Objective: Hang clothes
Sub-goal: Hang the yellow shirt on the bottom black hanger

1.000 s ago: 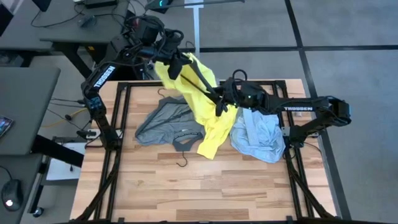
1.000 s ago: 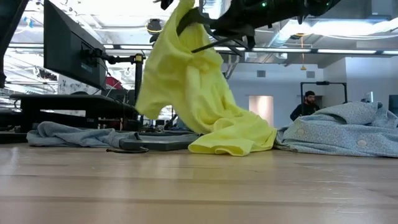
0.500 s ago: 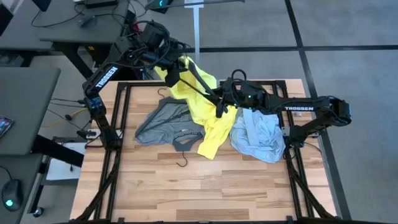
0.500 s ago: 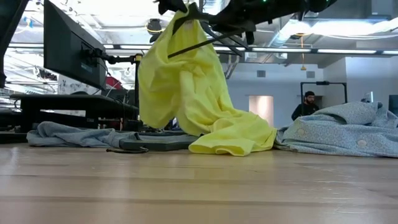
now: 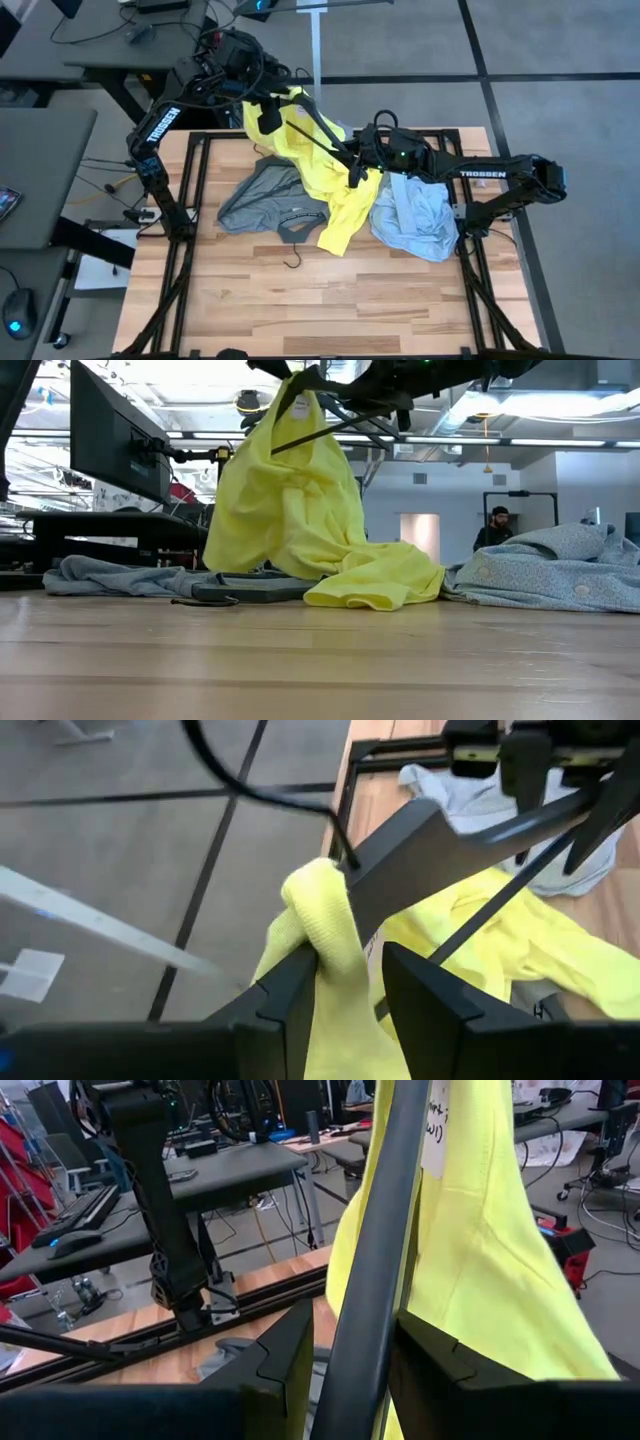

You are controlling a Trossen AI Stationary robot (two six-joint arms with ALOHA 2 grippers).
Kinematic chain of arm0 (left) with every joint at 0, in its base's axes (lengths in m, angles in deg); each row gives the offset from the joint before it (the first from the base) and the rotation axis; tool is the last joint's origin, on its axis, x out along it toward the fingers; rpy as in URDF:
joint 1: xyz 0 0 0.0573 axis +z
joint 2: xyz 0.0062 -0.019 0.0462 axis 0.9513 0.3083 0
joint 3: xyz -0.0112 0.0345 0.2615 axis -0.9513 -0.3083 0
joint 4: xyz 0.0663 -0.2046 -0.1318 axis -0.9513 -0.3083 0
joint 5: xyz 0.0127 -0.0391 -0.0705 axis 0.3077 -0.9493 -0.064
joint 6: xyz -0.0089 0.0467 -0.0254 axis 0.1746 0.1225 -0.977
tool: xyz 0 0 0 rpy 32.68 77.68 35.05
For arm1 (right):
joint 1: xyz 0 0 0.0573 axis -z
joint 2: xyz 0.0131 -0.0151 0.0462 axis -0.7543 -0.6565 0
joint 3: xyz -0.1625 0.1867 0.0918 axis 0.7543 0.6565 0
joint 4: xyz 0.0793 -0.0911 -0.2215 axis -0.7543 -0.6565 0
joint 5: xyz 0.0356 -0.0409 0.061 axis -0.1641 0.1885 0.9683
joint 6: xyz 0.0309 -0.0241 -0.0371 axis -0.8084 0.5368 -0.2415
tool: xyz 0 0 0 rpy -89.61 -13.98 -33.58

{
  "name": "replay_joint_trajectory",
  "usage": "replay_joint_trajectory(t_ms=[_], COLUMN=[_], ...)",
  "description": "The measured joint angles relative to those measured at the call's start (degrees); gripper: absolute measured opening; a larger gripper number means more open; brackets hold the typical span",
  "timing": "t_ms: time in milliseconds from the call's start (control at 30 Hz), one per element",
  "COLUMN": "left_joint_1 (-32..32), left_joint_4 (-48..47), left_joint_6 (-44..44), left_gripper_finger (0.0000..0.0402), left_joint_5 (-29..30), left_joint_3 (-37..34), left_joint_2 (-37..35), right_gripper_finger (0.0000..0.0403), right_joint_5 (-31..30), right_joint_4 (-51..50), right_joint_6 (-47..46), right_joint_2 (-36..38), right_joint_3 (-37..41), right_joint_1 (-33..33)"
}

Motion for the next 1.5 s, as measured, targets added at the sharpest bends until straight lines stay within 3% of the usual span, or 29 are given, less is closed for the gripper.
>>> replay_joint_trajectory(t_ms=[267, 667, 967, 1333, 1500], left_joint_1=[0.33, 0.42, 0.96, 10.12, 13.90], left_joint_4=[0.18, 0.10, -1.61, -4.69, -9.00], left_joint_6=[1.92, 1.49, -4.40, -5.04, 5.67], left_gripper_finger=[0.0105, 0.0105, 0.0105, 0.0105, 0.0105], left_joint_5=[6.13, 6.87, 11.67, 13.83, 13.86], left_joint_3=[0.00, 0.00, 0.00, 0.00, 0.00], left_joint_2=[0.04, 0.04, 0.04, 0.04, 0.04], right_gripper_finger=[0.0097, 0.0097, 0.0097, 0.0097, 0.0097], right_joint_5=[0.43, 0.67, 1.77, 3.04, 3.16], right_joint_4=[0.23, 1.36, 1.94, 1.77, 1.77], right_joint_6=[0.38, 2.39, 2.29, 2.19, 2.22], right_joint_2=[0.04, -0.49, -0.33, -0.28, -0.28], right_joint_3=[-0.02, -0.02, -0.02, -0.02, -0.02], right_joint_1=[-0.07, 0.87, 2.29, 2.19, 2.19])
